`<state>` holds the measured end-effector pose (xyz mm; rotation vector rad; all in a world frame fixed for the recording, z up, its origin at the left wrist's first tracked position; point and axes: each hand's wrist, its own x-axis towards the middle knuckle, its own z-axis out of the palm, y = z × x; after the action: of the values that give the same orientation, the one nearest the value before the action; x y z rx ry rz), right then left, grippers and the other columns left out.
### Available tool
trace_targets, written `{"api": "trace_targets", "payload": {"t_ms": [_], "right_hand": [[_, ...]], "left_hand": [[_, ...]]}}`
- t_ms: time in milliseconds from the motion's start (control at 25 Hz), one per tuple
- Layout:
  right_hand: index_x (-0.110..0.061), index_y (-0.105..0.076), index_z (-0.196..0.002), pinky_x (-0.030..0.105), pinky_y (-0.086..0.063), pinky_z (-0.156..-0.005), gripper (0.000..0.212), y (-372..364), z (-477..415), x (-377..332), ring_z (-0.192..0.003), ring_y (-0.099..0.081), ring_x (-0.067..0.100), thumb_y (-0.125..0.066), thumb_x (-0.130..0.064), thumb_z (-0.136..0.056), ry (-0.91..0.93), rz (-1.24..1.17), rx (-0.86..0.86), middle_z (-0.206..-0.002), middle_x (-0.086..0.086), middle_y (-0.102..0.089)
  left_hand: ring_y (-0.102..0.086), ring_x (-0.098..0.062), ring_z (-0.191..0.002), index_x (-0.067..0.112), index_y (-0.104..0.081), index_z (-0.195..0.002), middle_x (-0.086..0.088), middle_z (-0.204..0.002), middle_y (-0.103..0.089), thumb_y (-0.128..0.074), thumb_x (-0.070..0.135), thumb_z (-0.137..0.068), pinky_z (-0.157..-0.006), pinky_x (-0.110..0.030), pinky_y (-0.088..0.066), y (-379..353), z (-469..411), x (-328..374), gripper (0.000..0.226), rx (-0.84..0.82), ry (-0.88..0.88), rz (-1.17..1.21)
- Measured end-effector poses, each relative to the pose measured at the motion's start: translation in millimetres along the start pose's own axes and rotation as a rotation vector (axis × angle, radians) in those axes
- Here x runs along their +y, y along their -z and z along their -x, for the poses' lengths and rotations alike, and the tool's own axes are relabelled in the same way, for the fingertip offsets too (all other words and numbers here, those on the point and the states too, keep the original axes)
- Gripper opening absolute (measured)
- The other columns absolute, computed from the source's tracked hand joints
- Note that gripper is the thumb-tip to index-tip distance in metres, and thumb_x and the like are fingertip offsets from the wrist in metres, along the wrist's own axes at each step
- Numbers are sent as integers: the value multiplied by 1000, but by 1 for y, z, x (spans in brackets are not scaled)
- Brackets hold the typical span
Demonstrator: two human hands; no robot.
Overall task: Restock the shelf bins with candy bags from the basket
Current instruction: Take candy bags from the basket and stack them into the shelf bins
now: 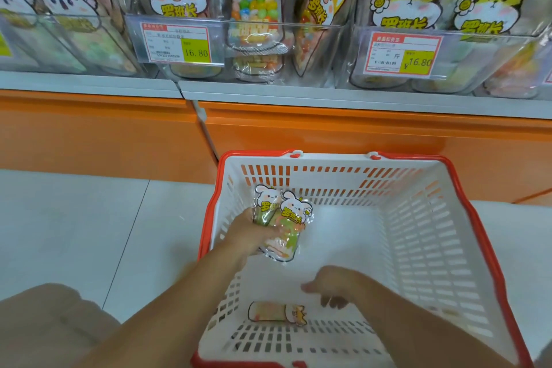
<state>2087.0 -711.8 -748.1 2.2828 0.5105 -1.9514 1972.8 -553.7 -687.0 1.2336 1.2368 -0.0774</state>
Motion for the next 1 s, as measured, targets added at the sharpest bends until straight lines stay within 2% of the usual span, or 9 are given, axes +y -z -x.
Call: {"api": "trace_targets", "payload": {"t_ms": [160, 240, 320, 400, 520, 600, 680, 880, 1000], "right_hand": [[-14, -59, -83, 20, -40, -58, 24, -36, -14, -27, -48, -48, 11, -66, -36, -86, 34, 47, 32, -66, 5, -60], [-18, -53, -67, 18, -35, -57, 28, -37, -16, -37, -43, -49, 8, -64, -33, -87, 45, -25, 10, -44, -2, -56], [-15, -55, -66, 24, -45, -57, 24, -30, -16, -25, -51, -51, 12, -70, -17, -84, 20, -270, 5, -50, 2, -57], [-8, -58, -70, 30, -50, -57, 17, 1, 3, -12, -52, -51, 18, -68, 0, -81, 13, -639, 106, -59, 11, -54], [-7, -62, -89, 32, -50, -61, 7, 57, 51, 11, -73, -57, 23, -68, -4, -87, 232, -923, 322, -82, 12, -58], [-11, -62, -104, 37, -51, -76, 16, 88, 84, 20, -98, -58, 26, -67, -18, -90, 361, -928, 446, -101, 9, -62], [-14, -63, -111, 39, -55, -81, 23, 106, 113, 24, -106, -60, 25, -66, -25, -91, 420, -844, 524, -109, 6, -65], [-12, -73, -99, 35, -58, -68, 15, 133, 191, 36, -90, -66, 22, -69, -22, -88, 601, -736, 549, -97, 9, -69], [-12, -75, -93, 36, -58, -69, 13, 147, 240, 38, -80, -64, 18, -69, -22, -88, 682, -642, 611, -85, 6, -70]], "left_hand": [[-68, -18, -89, 21, -60, -106, 0, -98, -71, -86, 18, -70, -69, -29, -55, -2, 3, 1, 44, -21, -20, 20], [-68, -18, -89, 21, -60, -105, 1, -97, -71, -86, 19, -70, -71, -29, -55, -1, 4, 2, 43, -24, -31, 32], [-68, -20, -92, 21, -60, -106, 0, -98, -72, -86, 20, -69, -75, -33, -55, 3, 3, 4, 45, -18, -37, 48], [-68, -21, -93, 21, -59, -106, -2, -100, -72, -86, 20, -69, -77, -35, -56, 5, 4, 8, 45, -3, -42, 76], [-66, -19, -89, 23, -57, -99, -2, -96, -69, -85, 17, -72, -73, -32, -55, 5, 13, 17, 39, 8, -84, 117], [-65, -17, -84, 24, -57, -94, 0, -91, -68, -83, 12, -73, -72, -33, -55, 1, 23, 28, 36, -8, -120, 144], [-65, -15, -82, 23, -57, -97, 1, -91, -68, -82, 10, -74, -71, -33, -56, -3, 36, 42, 36, -27, -153, 162], [-68, -14, -86, 23, -57, -115, 2, -96, -72, -80, 17, -77, -63, -27, -54, -8, 73, 91, 45, -122, -259, 138], [-65, -12, -90, 28, -58, -105, 3, -98, -71, -81, 23, -77, -68, -28, -54, -10, 100, 127, 37, -174, -323, 95]]}}
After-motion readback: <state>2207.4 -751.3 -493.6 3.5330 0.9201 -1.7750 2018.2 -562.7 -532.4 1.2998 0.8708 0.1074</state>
